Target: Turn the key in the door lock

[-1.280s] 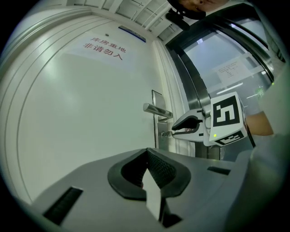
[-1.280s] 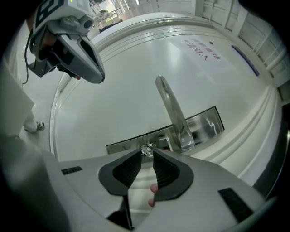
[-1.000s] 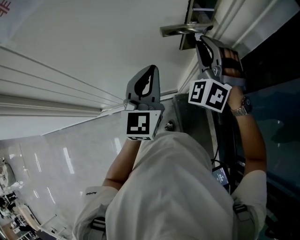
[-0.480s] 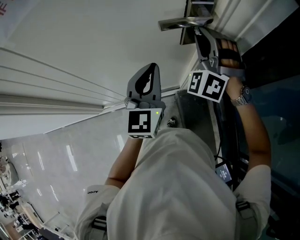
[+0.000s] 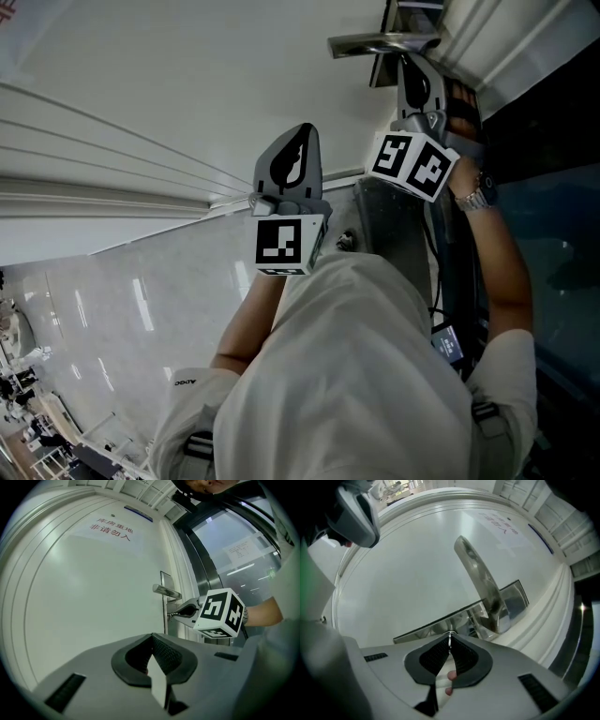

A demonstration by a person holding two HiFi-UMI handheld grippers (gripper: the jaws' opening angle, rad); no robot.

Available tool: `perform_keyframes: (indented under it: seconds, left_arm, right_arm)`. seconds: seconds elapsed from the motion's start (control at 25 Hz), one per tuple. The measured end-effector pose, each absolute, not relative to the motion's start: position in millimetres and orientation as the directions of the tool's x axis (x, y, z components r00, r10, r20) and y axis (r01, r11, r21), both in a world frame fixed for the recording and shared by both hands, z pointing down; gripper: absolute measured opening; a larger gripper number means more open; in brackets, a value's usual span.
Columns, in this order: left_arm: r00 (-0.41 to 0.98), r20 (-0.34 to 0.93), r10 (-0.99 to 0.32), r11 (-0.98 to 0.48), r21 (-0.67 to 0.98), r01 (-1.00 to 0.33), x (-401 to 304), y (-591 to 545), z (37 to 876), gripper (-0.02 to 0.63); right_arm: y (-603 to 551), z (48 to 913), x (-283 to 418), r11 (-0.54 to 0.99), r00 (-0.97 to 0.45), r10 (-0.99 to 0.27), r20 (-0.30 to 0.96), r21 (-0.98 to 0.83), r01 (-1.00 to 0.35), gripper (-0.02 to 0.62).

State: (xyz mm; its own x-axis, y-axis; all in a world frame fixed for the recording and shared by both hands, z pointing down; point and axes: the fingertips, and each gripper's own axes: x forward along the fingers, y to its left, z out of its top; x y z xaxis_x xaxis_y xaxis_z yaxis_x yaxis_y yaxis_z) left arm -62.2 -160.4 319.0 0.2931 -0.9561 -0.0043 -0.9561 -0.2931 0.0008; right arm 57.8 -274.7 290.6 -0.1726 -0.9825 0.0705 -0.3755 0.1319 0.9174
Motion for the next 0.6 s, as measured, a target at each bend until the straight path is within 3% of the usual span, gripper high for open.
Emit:
perform_keyframes:
  seconds: [0.2, 0.36, 0.6]
  left_arm:
    - [0.292, -0.007, -0.956, -0.292, -0.003, -0.956, -59.9, -160.3, 316.6, 0.006]
    - [0.297, -0.005, -0.955, -0.297, -0.005, -0.955, -56.4, -162.3, 317.2, 0.006]
    - [0.294, 0.003, -0.956, -0.294, -0.011, -0.956, -54.1, -162.1, 320.8, 0.006]
  right_arm:
    - [-274.5, 285.3, 59.5, 0.205, -0.207, -0.974, 0.092, 0.750, -0.629, 0.012]
    - [-276.8, 281.7, 62.0, 0.294, -0.262, -0.956, 0.135, 0.457, -0.840, 0.012]
    - [-280.2, 283.4, 68.0, 0.341, -0.333, -0.931, 0.148, 0.032, -0.939, 0.012]
